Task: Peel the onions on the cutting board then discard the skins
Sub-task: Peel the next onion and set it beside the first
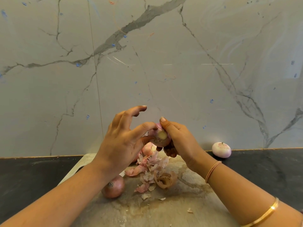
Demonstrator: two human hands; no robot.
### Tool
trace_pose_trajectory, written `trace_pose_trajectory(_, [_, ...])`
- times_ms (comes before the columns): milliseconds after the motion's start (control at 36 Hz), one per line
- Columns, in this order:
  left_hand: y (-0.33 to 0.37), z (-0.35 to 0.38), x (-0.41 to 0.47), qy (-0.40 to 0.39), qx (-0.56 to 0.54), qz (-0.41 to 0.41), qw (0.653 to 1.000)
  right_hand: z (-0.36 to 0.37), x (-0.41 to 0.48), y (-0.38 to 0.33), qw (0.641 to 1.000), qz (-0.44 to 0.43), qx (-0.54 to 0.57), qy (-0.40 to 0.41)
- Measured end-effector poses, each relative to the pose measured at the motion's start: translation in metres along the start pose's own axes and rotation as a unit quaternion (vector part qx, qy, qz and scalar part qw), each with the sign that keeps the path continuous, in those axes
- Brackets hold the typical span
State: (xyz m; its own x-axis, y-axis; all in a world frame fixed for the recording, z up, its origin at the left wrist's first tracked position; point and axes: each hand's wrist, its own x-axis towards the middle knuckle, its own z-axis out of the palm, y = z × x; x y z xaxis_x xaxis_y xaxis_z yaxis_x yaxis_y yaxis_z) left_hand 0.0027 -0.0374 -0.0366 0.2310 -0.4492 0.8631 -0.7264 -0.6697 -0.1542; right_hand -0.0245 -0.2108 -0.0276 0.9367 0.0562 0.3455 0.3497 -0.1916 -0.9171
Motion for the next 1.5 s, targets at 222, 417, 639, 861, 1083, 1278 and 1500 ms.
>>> trace_pose_trajectory(222, [-0.001, 0.0, -0.001, 0.009, -0.017, -0.008, 1.0, 0.0, 0.0, -0.002, 1.0, 0.001, 0.003, 0.002])
trace_pose_trajectory(417, [-0.001, 0.0, -0.002, -0.008, -0.023, -0.021, 0.999, 0.0, 0.0, 0.0, 1.0, -0.002, -0.003, 0.003])
trace_pose_trajectory(639, [-0.002, 0.002, -0.002, 0.014, -0.078, -0.06, 0.995, 0.001, 0.001, 0.0, 1.0, 0.003, 0.005, 0.001])
trace_pose_trajectory(861, [-0.002, 0.003, -0.003, 0.017, -0.083, -0.059, 0.995, 0.002, 0.001, 0.0, 0.999, 0.025, 0.04, -0.011])
trace_pose_trajectory(1083, [-0.006, 0.004, -0.004, -0.008, -0.088, -0.063, 0.994, 0.005, 0.001, 0.003, 0.979, 0.104, 0.157, -0.071])
trace_pose_trajectory(1278, [-0.008, 0.004, -0.005, -0.029, -0.071, -0.065, 0.995, -0.001, 0.006, 0.003, 0.958, 0.118, 0.262, -0.013])
trace_pose_trajectory(1500, [0.0, 0.001, -0.004, -0.027, -0.092, -0.106, 0.99, -0.002, 0.006, 0.005, 0.977, 0.116, 0.178, 0.006])
